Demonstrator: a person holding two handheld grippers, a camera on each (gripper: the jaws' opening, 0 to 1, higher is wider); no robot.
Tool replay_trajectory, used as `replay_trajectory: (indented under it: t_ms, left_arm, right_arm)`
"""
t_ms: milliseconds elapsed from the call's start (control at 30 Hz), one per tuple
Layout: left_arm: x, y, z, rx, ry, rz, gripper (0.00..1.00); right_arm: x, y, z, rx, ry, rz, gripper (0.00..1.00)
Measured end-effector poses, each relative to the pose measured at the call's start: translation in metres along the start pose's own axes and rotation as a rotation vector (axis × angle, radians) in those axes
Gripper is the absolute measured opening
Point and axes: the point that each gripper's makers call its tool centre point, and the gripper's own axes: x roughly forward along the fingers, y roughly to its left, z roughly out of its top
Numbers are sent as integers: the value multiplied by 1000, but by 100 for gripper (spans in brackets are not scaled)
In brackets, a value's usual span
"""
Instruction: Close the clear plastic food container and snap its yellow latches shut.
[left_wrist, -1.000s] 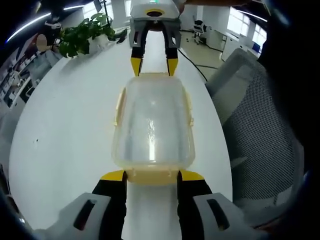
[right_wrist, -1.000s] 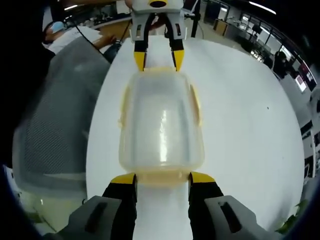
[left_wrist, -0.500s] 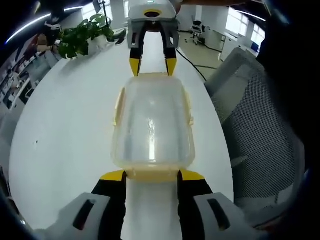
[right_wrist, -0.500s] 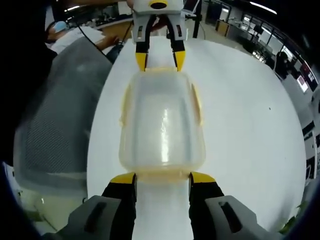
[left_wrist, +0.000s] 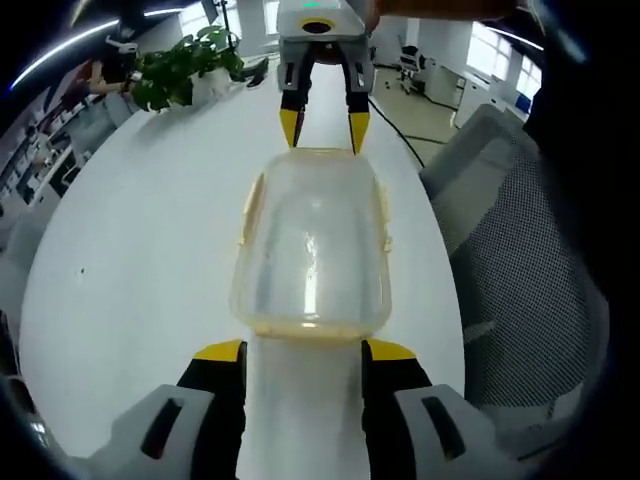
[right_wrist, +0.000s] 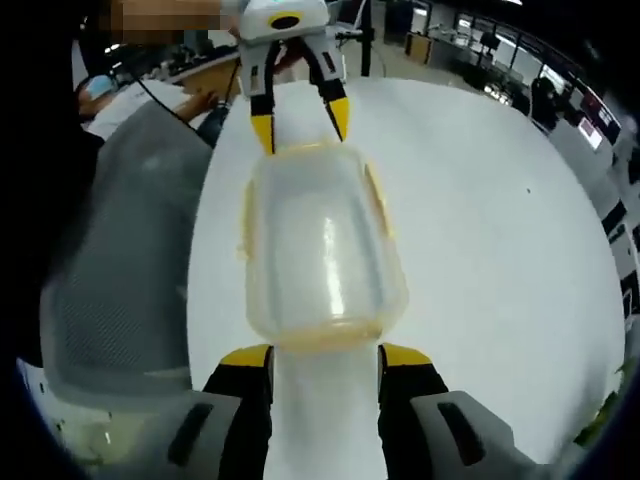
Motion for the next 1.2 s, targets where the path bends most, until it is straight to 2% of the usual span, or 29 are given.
replay_trajectory:
  t_ms: [133, 300, 467, 533, 567, 633, 733, 800, 967, 1067, 1167, 1200]
  left_arm:
    - [-1, -2, 2, -63, -24, 4, 45]
    - [-2, 0, 0, -126, -37, 9, 44]
    - [-4, 3, -1, -238, -68, 7, 44]
    - [-7, 4, -2, -237, -64, 16, 43]
    - [-9, 5, -1, -240, -68, 22, 43]
    - [-10, 8, 2, -325, -100, 38, 42]
    - [-12, 11, 5, -346, -126, 52, 39]
    - [-11, 10, 5, -456, -140, 52, 39]
    - [-13, 17, 6, -635, -213, 72, 40]
    - [-13, 16, 4, -773, -251, 63, 39]
    - [-11, 17, -6, -901, -244, 76, 37]
    - [-11, 17, -5, -913, -255, 78, 37]
  right_arm:
    - [-2, 3, -2, 127, -31, -4, 39]
    - [-7, 0, 6, 286, -97, -29, 39]
    - [-5, -4, 6, 350, -107, -44, 39]
    - [-4, -3, 4, 389, -92, -37, 37]
    - [-4, -3, 5, 382, -99, -43, 37]
    - [-5, -7, 7, 392, -121, -63, 36]
    - [-6, -6, 13, 481, -164, -53, 31]
    - [-6, -8, 14, 511, -183, -63, 32]
    - [-6, -12, 11, 593, -209, -91, 32]
    - [-6, -13, 12, 627, -229, -99, 32]
    - [-5, -13, 10, 639, -233, -105, 32]
    - [-5, -12, 10, 648, -235, -106, 32]
